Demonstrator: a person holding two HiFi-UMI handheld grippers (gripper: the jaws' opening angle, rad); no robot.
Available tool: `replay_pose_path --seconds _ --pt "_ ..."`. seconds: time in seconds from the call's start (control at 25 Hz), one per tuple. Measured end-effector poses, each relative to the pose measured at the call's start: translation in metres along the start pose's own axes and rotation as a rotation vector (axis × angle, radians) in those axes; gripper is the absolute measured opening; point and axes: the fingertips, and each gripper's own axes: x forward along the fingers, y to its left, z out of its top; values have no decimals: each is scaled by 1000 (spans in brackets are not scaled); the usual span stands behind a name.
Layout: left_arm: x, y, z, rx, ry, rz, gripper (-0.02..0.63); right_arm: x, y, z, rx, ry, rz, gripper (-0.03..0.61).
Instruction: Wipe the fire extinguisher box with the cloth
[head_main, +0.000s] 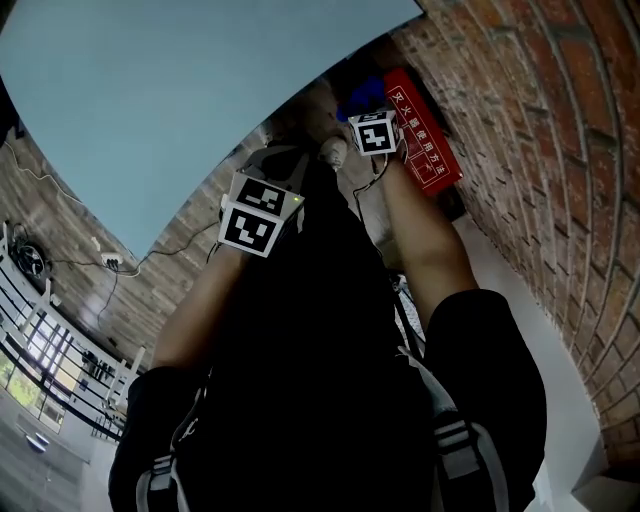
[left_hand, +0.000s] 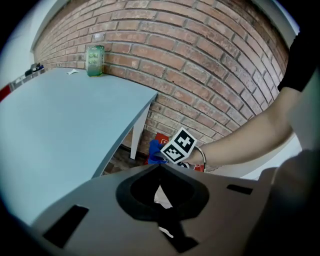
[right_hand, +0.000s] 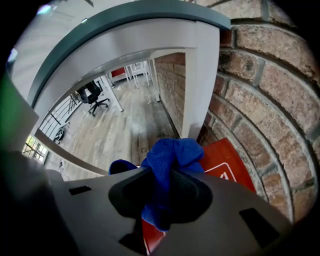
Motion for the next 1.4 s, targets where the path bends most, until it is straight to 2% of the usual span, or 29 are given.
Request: replay_pose_path --seconds 0.16,0.32,0.64,0.96,1.2,1.4 --pt "-1 3 5 14 1 18 8 -2 31 -18 -49 41 43 89" --pt "1 -4 14 41 -4 13 8 -4 31 -27 -65 51 54 89" --pt "-3 -9 3 25 25 20 8 -1 -24 -3 8 15 -11 89" --pt "-1 -18 -1 55 46 23 8 -15 -88 -10 100 16 -108 89" --pt "8 -35 -2 102 65 -5 8 -31 -106 -39 210 29 -157 89" --pt "12 -49 -2 157 83 -34 8 -48 -116 -84 279 60 -208 89"
